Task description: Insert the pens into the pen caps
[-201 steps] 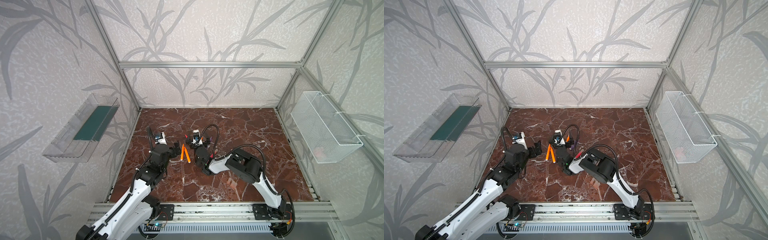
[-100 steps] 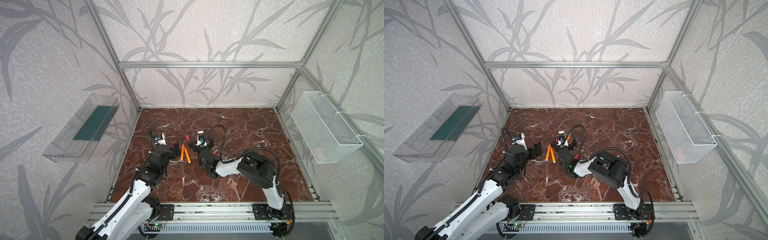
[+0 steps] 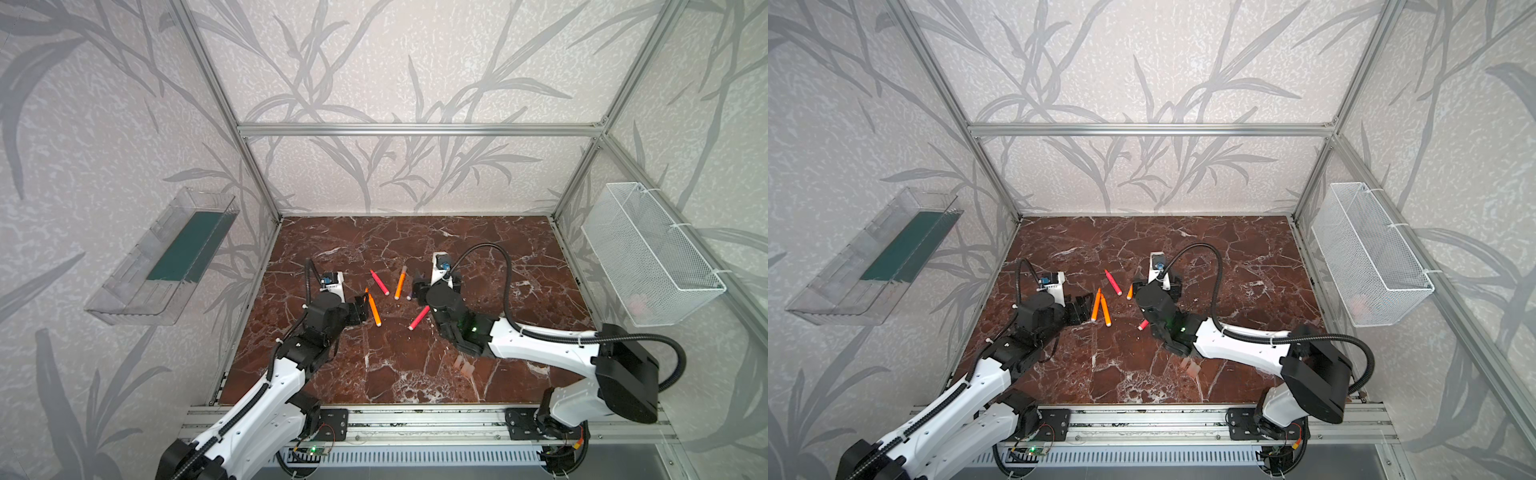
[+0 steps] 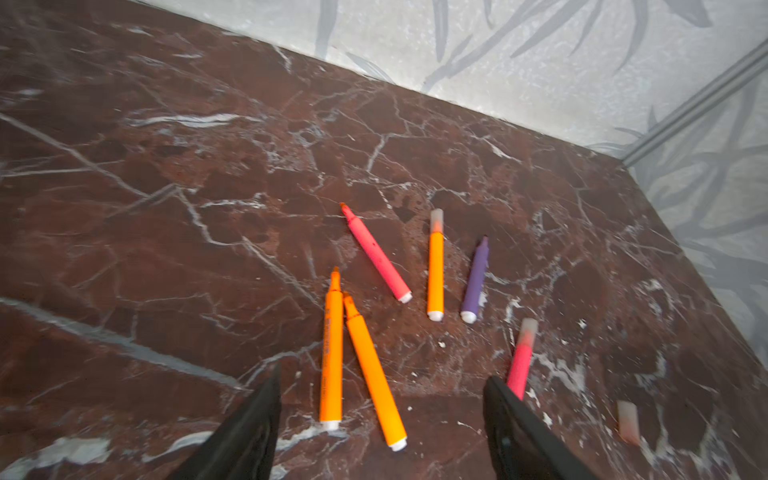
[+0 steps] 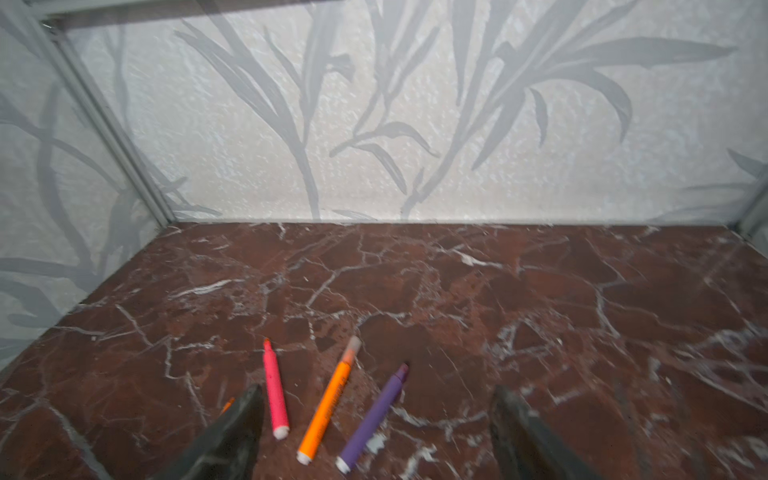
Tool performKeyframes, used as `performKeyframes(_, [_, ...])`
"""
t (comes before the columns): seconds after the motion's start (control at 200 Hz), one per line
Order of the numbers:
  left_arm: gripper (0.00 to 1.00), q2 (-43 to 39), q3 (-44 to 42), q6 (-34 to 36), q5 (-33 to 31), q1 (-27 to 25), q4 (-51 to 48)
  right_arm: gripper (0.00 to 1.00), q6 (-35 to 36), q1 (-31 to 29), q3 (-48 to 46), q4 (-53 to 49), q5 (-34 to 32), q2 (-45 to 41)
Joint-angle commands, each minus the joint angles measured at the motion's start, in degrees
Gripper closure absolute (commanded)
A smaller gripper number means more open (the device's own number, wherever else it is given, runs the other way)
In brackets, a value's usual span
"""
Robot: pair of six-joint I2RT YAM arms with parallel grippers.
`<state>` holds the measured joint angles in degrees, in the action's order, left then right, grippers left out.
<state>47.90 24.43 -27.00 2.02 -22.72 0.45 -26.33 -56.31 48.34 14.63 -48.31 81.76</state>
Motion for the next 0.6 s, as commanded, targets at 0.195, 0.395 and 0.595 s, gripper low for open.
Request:
performKeyframes(0.195, [0.30, 8.00, 0.94, -1.14, 8.28, -6.09, 2.17, 0.36, -19.52, 5.25, -7.50, -24.27, 6.87, -9.42])
performKeyframes(0.395, [0.32, 16.32, 4.86, 1.43, 2.14, -16.31, 2.51, 0.39, -22.48, 5.60, -12.66, -28.35, 8.92, -15.72])
performKeyframes(0.595, [0.44, 28.60, 12.34, 1.64, -2.49, -16.39, 0.68, 0.39, -22.28, 6.24, -15.02, -30.73, 13.41, -22.51])
